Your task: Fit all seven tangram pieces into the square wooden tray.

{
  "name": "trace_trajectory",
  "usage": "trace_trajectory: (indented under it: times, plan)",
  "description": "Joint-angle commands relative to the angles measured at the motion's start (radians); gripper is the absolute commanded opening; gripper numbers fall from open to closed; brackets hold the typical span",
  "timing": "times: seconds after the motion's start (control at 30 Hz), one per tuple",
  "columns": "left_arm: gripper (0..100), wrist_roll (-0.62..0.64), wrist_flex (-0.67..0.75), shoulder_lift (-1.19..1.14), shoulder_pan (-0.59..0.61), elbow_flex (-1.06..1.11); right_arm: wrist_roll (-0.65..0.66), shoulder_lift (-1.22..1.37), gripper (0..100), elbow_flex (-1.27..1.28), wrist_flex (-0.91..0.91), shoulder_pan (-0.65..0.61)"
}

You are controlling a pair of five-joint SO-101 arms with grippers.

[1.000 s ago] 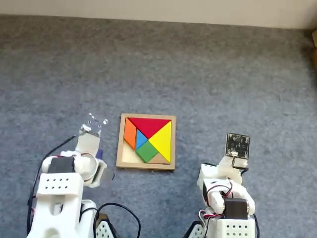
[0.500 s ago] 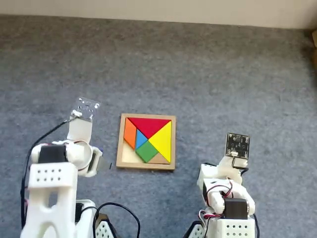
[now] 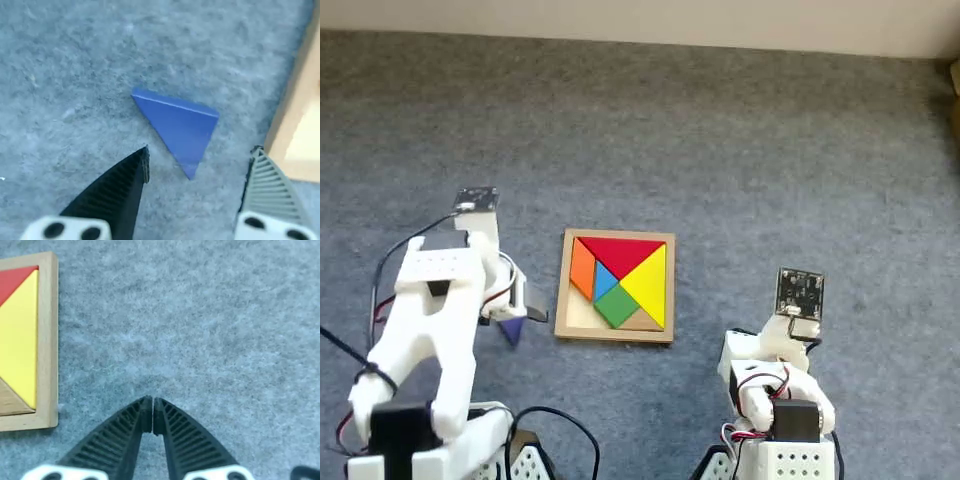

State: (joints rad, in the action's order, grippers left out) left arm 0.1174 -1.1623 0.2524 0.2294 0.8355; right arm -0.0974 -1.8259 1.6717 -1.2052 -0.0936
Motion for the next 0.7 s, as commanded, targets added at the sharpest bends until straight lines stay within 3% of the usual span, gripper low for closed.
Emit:
trace_trajectory:
  times: [0.0, 0.17, 0.37, 0.67]
  plan:
    - [30, 0.04, 0.051, -0.024, 0.038, -0.042, -0.008, -0.012, 2.5, 0.119, -0.004, 0.01]
    - [30, 0.074, 0.112, -0.108, 0.054, -0.051, -0.008, -0.012, 2.5, 0.119, -0.004, 0.01]
    - [21, 0.083, 0.144, -0.14, 0.047, -0.077, -0.008, -0.012, 2.5, 0.119, -0.004, 0.01]
    - [15, 0.08, 0.163, -0.14, 0.047, -0.076, -0.008, -0.012, 2.5, 0.119, -0.004, 0.01]
